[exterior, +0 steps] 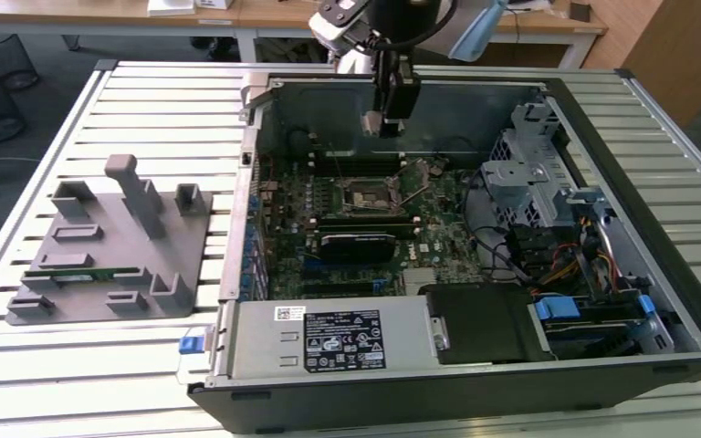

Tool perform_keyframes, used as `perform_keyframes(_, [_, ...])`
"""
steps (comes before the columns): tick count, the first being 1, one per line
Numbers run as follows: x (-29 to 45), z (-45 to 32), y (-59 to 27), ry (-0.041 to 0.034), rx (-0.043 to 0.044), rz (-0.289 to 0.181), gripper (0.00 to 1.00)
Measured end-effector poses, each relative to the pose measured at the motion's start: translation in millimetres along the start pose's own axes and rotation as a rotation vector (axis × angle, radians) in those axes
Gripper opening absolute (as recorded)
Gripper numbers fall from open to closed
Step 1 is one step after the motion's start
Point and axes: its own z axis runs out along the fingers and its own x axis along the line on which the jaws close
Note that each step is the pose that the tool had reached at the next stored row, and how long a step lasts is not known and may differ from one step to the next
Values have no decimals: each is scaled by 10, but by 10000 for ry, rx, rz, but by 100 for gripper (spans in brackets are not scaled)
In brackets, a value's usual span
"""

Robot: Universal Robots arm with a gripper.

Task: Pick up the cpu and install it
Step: 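Place the cpu into insertion slot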

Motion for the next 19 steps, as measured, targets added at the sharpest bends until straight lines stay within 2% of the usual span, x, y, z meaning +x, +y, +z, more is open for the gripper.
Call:
perform_keyframes(14, [29,252,2,5,0,43,53])
perform_keyframes(16, [29,274,2,22,0,47,53])
perform_keyframes(19, [29,288,2,94,-2,46,53])
